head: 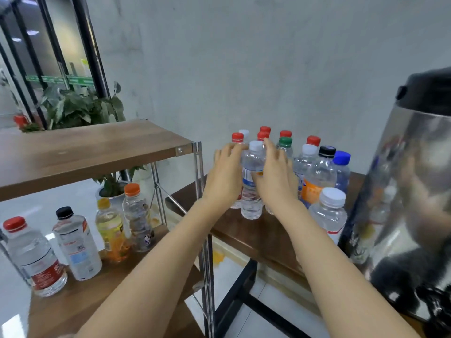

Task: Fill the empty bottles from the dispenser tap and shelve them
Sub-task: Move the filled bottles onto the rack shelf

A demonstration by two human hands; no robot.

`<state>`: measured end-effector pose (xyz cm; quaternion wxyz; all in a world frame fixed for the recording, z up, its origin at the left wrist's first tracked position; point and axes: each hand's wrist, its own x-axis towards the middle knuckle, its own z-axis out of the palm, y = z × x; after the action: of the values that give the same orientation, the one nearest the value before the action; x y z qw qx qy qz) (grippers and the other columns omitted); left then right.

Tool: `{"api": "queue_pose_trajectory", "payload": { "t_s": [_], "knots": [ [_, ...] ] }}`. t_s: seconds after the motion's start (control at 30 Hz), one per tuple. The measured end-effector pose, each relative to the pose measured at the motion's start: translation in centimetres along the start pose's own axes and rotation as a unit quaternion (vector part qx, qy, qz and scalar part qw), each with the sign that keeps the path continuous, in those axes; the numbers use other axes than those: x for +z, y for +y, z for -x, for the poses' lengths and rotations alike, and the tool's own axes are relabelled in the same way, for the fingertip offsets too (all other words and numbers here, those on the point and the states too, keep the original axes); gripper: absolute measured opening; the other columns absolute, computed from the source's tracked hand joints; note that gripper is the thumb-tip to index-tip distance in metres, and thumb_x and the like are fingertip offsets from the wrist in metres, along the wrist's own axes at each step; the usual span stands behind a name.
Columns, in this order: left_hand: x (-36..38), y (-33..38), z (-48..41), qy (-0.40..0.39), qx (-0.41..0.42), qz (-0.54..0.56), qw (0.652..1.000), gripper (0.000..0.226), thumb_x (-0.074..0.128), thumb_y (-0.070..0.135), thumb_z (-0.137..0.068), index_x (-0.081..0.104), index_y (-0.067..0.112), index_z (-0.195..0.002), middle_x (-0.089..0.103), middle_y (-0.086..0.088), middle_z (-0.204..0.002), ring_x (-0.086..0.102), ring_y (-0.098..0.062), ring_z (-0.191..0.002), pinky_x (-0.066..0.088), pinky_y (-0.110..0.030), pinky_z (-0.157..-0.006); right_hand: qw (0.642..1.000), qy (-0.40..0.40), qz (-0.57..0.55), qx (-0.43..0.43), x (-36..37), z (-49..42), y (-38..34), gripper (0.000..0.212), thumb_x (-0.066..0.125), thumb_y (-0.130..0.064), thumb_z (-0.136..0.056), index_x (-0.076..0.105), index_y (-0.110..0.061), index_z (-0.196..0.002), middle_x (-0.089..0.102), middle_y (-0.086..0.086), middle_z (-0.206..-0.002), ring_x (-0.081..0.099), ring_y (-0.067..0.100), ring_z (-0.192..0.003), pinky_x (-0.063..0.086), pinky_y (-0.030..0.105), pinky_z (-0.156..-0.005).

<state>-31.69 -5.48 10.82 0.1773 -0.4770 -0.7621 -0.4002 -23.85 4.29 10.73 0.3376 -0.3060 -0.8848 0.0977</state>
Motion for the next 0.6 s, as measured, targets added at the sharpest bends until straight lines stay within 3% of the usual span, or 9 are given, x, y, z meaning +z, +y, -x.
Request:
{"api": "queue_pose_trajectory", "payload": {
  "t_s": [0.1, 0.17, 0.27, 0.5, 0.6],
  "knots": [
    [1.3, -1.3, -4.0, -0.053, -0.078, -0.058, 0.994, 0.082, 0.051, -0.019, -0.081, 0.031, 0.022, -0.149, 0.03, -0.009, -0.151, 0.033, -0.031, -0.132, 0.048, -0.04, -0.094, 0.999, -0.02, 0.027, 0.008, 1.2, -2.2, 0.1, 0.086, 0.064, -0.025, -0.093, 0.004, -0.026, -0.154, 0.039, 0.015, -0.144, 0.045, 0.035, -0.127, 0.049, 0.044, -0.086],
    [2.0, -2.2, -6.3, -0.091, -0.124, -0.074, 0.985, 0.092, 0.051, -0.02, -0.081, 0.02, 0.026, -0.154, 0.021, -0.01, -0.156, 0.029, -0.035, -0.136, 0.045, -0.043, -0.099, 0.999, -0.019, 0.04, 0.0, 1.9, -3.3, 0.1, 0.084, 0.06, -0.031, -0.094, 0.001, -0.027, -0.153, 0.042, 0.015, -0.143, 0.052, 0.034, -0.121, 0.05, 0.044, -0.081],
    [3.2, -3.8, -8.8, -0.124, -0.134, -0.057, 0.982, 0.096, 0.054, -0.016, -0.083, 0.011, 0.029, -0.156, 0.024, -0.013, -0.154, 0.034, -0.039, -0.133, 0.041, -0.046, -0.104, 0.999, -0.039, 0.031, -0.008, 2.9, -4.3, 0.4, 0.087, 0.065, -0.034, -0.092, 0.002, -0.027, -0.152, 0.043, 0.016, -0.142, 0.054, 0.035, -0.119, 0.052, 0.046, -0.083],
    [5.3, -5.8, -10.0, -0.125, -0.119, 0.011, 0.985, 0.083, 0.06, -0.007, -0.08, 0.028, 0.029, -0.148, 0.041, -0.014, -0.134, 0.047, -0.038, -0.118, 0.046, -0.046, -0.098, 0.994, -0.051, -0.096, -0.019, 4.1, -4.2, 0.9, 0.091, 0.078, -0.015, -0.082, 0.016, -0.03, -0.148, 0.035, 0.017, -0.141, 0.057, 0.036, -0.111, 0.053, 0.046, -0.087],
    [5.7, -6.0, -9.6, -0.117, -0.118, 0.037, 0.985, 0.077, 0.06, -0.003, -0.083, 0.03, 0.032, -0.145, 0.047, -0.014, -0.117, 0.052, -0.033, -0.102, 0.047, -0.036, -0.085, 0.989, -0.054, -0.133, -0.022, 4.3, -3.7, 1.1, 0.095, 0.078, -0.013, -0.081, 0.014, -0.031, -0.148, 0.041, 0.016, -0.137, 0.058, 0.031, -0.11, 0.053, 0.041, -0.088]
  ]
}}
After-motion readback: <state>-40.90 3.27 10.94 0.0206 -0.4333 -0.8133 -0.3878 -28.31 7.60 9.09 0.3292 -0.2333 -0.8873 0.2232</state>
